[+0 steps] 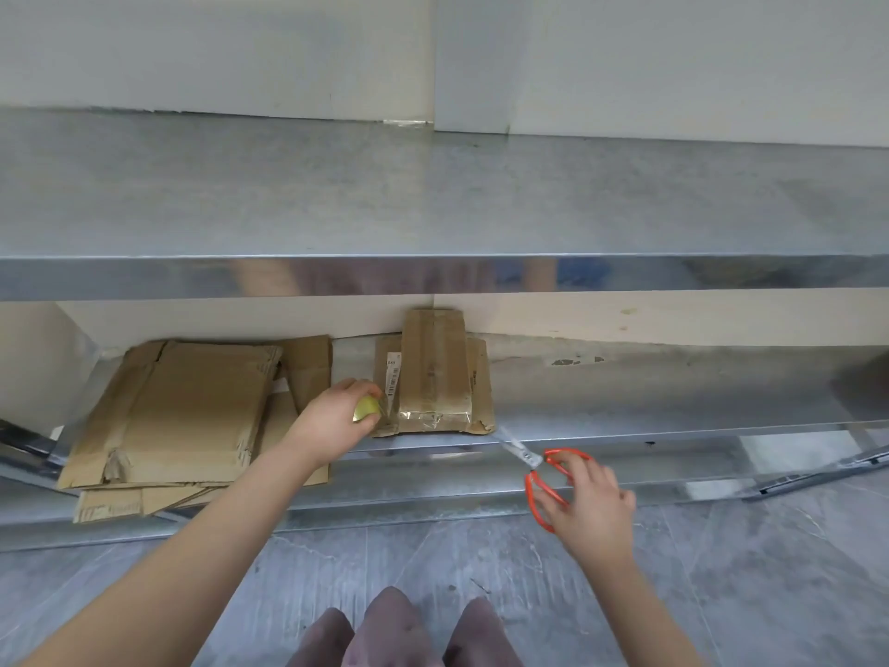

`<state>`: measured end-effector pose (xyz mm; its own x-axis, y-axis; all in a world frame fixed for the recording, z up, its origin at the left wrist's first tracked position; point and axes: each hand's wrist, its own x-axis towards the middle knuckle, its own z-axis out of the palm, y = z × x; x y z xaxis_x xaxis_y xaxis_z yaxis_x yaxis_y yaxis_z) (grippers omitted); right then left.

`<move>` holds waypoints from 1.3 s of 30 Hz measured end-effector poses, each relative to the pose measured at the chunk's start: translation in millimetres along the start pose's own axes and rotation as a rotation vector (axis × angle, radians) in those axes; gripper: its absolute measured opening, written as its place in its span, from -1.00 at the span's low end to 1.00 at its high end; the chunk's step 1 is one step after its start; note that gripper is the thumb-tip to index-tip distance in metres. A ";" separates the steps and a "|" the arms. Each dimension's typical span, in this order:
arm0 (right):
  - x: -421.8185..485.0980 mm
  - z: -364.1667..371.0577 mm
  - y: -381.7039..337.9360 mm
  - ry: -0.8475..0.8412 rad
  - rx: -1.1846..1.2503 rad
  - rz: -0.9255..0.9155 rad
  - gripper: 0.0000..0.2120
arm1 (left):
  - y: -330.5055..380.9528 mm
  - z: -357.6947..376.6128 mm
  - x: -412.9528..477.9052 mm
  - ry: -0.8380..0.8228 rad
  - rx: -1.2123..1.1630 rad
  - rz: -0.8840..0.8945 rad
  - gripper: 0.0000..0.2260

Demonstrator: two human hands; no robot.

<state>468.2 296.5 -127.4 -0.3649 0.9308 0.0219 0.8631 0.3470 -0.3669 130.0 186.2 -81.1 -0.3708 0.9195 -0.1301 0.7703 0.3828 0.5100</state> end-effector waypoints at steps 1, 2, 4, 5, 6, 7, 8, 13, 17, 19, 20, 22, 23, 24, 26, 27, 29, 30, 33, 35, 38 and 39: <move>9.3 -2.8 6.2 0.021 0.002 0.014 -0.64 | 0.4 0.3 -1.0 0.002 -0.002 -0.005 -0.74; 19.1 -4.6 9.4 0.024 0.007 0.032 -0.62 | 1.0 0.6 -1.8 0.005 -0.004 -0.012 -0.74; 38.4 -4.1 7.7 0.007 0.037 0.083 -0.60 | 1.8 0.9 -3.7 0.011 -0.005 -0.027 -0.74; 48.2 -2.6 3.9 -0.003 0.063 0.111 -0.59 | 2.2 0.7 -4.5 0.013 -0.002 -0.031 -0.74; 57.5 -0.3 -0.5 -0.020 0.082 0.136 -0.58 | 2.7 0.5 -5.1 0.014 0.001 -0.030 -0.74; 66.5 2.5 -4.6 -0.050 0.078 0.152 -0.56 | 3.3 0.2 -5.4 0.017 0.005 -0.025 -0.75; 74.8 5.9 -7.8 -0.091 0.056 0.156 -0.53 | 4.1 -0.1 -5.5 0.019 0.007 -0.020 -0.75; 92.4 13.8 -15.3 -0.288 0.021 0.128 -0.44 | 11.5 -0.8 -5.9 0.023 0.021 -0.045 -0.75; 75.3 12.7 -32.9 -0.157 0.033 -0.029 -0.52 | 14.5 -1.0 -5.7 0.025 0.027 -0.067 -0.75; 67.9 12.9 -56.3 -0.121 0.217 -0.145 -0.54 | 15.8 -1.3 -5.0 0.026 0.016 -0.072 -0.75; 65.4 14.2 -71.5 -0.125 0.300 -0.169 -0.54 | 16.6 -1.5 -5.0 0.022 0.010 -0.073 -0.76; 63.0 18.6 -102.7 -0.158 0.447 -0.137 -0.51 | 17.5 -1.6 -5.2 0.004 -0.003 -0.069 -0.77; 62.6 21.8 -115.1 -0.181 0.501 -0.098 -0.50 | 17.6 -1.5 -5.6 -0.009 -0.010 -0.063 -0.78; 62.8 26.1 -124.5 -0.206 0.534 -0.055 -0.49 | 17.3 -1.8 -6.2 -0.020 -0.017 -0.059 -0.78; 62.7 35.2 -133.5 -0.254 0.569 0.013 -0.48 | 13.6 -3.0 -7.3 -0.036 -0.029 -0.055 -0.80; 62.3 38.9 -135.3 -0.269 0.587 0.030 -0.48 | 10.5 -4.1 -7.2 -0.042 -0.033 -0.054 -0.80; 61.1 44.2 -136.7 -0.273 0.603 0.027 -0.47 | 4.7 -6.5 -5.4 -0.065 -0.030 -0.051 -0.80; 61.2 46.2 -136.8 -0.271 0.601 0.014 -0.47 | 2.4 -7.1 -3.7 -0.078 -0.020 -0.043 -0.81; 63.5 49.2 -133.1 -0.284 0.573 -0.007 -0.46 | -4.3 -7.1 -0.6 -0.125 0.040 -0.021 -0.81; 68.6 49.5 -131.2 -0.303 0.544 -0.005 -0.46 | -15.8 -13.7 0.4 -0.133 0.085 -0.037 -0.80; 76.4 47.2 -131.1 -0.310 0.517 -0.008 -0.46 | -31.5 -30.2 4.4 -0.102 -0.010 -0.106 -0.78; 77.9 46.3 -131.4 -0.314 0.505 -0.007 -0.46 | -31.8 -34.2 5.6 -0.092 -0.039 -0.107 -0.78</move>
<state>310.2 318.1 -120.5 -0.5220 0.8236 -0.2217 0.6153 0.1836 -0.7667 85.7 176.2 -69.0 -0.3995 0.8786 -0.2617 0.7076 0.4770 0.5212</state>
